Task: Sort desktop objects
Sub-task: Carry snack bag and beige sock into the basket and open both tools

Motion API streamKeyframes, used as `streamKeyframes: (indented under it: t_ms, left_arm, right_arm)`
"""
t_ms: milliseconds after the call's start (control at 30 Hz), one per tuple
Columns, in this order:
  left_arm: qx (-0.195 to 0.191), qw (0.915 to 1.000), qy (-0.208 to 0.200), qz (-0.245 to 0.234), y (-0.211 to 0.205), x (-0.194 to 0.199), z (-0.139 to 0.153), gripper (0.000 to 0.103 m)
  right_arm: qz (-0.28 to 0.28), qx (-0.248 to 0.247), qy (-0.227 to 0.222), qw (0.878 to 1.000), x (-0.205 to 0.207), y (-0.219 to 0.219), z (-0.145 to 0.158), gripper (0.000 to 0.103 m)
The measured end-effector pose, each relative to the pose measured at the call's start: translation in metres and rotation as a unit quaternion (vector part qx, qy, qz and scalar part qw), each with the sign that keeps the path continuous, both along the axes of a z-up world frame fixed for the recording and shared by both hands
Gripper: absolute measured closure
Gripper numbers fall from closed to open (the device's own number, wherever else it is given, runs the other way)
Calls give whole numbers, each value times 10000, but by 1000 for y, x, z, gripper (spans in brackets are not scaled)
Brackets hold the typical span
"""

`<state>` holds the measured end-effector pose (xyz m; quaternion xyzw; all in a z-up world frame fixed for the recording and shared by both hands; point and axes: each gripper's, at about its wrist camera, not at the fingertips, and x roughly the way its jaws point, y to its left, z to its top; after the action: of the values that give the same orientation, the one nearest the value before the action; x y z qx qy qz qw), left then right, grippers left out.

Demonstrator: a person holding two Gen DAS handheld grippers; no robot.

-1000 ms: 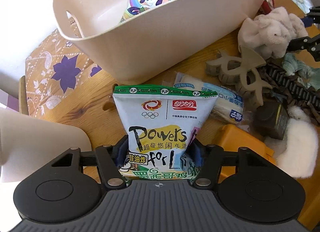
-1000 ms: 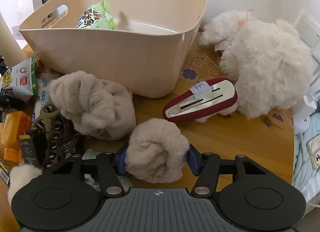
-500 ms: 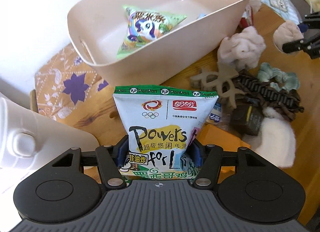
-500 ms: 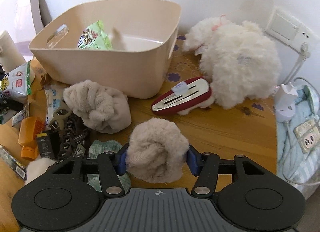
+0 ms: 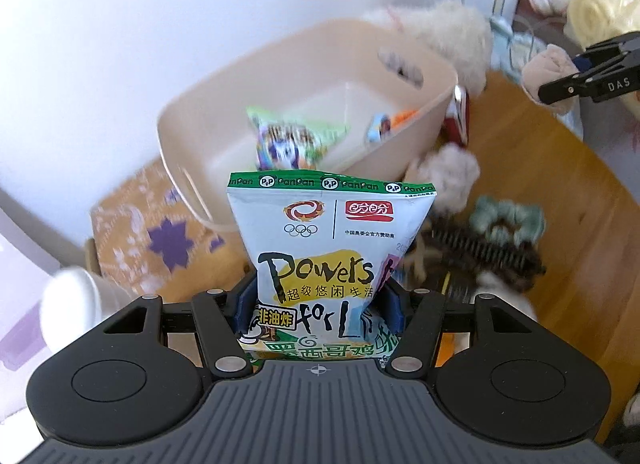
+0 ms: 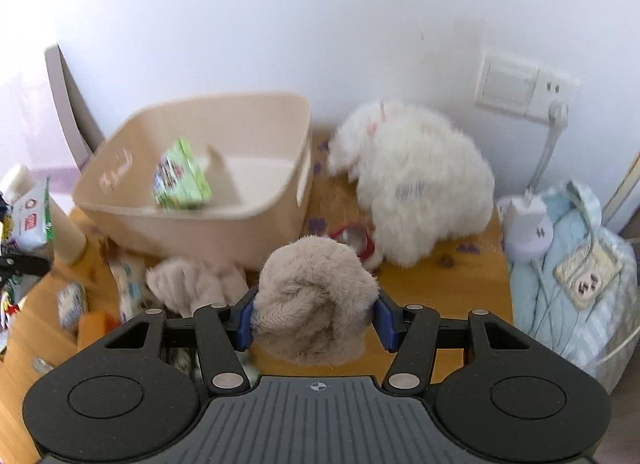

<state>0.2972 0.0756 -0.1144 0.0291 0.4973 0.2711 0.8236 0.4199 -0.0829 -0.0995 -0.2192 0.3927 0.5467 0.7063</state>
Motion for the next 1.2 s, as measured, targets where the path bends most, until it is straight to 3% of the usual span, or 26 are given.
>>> streamKeyframes:
  t_ms: [367, 633, 867, 1067, 1200]
  left_arm:
    - [641, 9977, -183, -154, 5, 28, 39, 41]
    - [977, 9950, -185, 21, 24, 60, 43, 41]
    - [1057, 9934, 70, 449, 48, 89, 24, 41]
    - [1015, 9904, 301, 885, 69, 104, 0, 41]
    - [950, 9884, 412, 1107, 79, 105, -14, 41]
  right_arm:
    - [153, 628, -214, 9977, -1, 26, 49, 49]
    - [311, 800, -353, 9957, -13, 57, 63, 49]
    - [456, 700, -488, 9953, -28, 96, 57, 49]
    - [392, 396, -550, 9969, -36, 126, 32, 49]
    - [295, 182, -363, 9987, -32, 141, 11, 48]
